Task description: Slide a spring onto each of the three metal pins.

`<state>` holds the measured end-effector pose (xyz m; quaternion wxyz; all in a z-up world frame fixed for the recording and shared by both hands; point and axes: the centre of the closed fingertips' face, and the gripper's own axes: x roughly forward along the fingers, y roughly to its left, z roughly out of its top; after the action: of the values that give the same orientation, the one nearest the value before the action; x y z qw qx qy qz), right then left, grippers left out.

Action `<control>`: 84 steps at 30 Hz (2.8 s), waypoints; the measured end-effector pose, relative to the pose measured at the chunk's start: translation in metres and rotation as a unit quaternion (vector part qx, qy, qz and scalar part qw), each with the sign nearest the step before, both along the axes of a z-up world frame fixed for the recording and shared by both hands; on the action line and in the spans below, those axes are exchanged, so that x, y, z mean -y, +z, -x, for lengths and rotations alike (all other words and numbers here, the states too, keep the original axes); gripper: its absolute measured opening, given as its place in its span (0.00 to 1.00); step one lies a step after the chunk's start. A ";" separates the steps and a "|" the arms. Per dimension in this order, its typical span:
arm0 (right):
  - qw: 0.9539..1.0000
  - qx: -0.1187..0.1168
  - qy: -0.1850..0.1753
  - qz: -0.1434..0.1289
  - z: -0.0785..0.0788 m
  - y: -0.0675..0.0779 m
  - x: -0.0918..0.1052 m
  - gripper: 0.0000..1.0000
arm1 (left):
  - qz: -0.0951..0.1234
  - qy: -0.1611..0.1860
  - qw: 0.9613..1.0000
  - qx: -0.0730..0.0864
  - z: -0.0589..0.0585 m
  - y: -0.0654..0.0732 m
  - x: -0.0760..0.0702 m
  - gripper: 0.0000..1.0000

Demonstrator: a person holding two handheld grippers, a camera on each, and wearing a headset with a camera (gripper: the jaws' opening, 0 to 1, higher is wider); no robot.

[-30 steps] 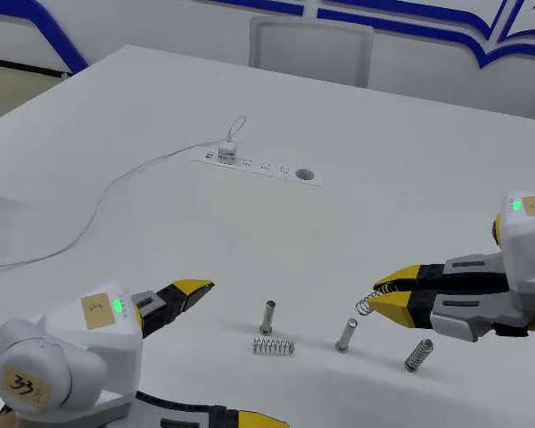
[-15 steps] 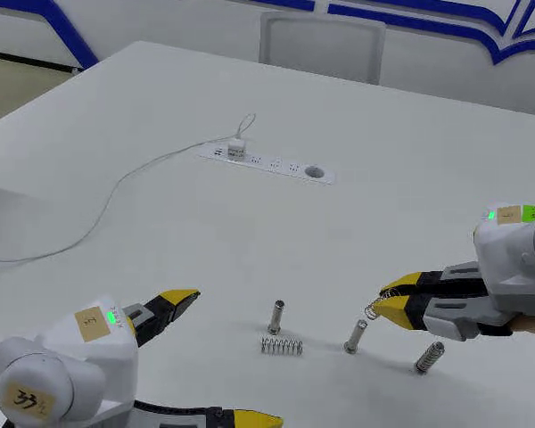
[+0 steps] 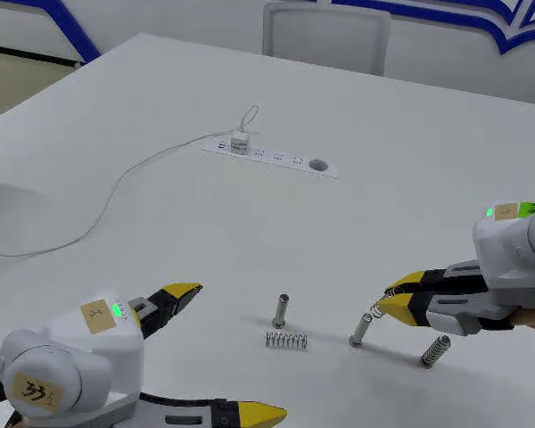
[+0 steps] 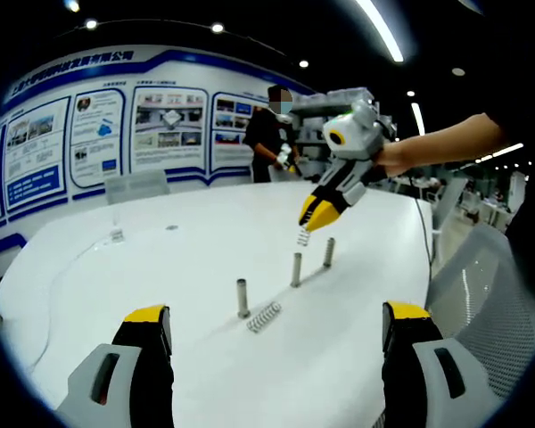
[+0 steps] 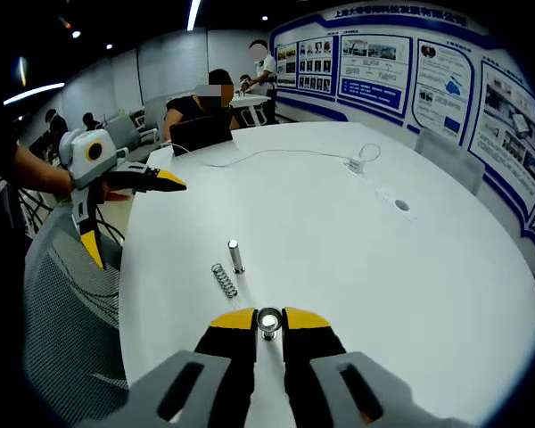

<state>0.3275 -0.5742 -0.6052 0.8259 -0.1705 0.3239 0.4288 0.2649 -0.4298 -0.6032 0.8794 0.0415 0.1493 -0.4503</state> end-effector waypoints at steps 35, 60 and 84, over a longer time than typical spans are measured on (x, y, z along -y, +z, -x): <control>0.998 -0.020 0.026 0.061 -0.003 -0.014 -0.013 0.11 | -0.002 0.004 1.000 -0.005 -0.005 -0.001 -0.003 1.00; 0.994 -0.065 0.014 0.082 -0.005 -0.047 -0.011 0.11 | 0.003 0.009 1.000 -0.003 -0.007 0.004 -0.005 1.00; 0.993 -0.067 0.023 0.099 0.001 -0.071 -0.014 0.12 | 0.000 0.019 1.000 0.001 -0.006 0.010 -0.006 1.00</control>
<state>0.3262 -0.5603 -0.6760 0.7713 -0.2295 0.4155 0.4241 0.2710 -0.4240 -0.5934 0.8878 0.0390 0.1489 -0.4338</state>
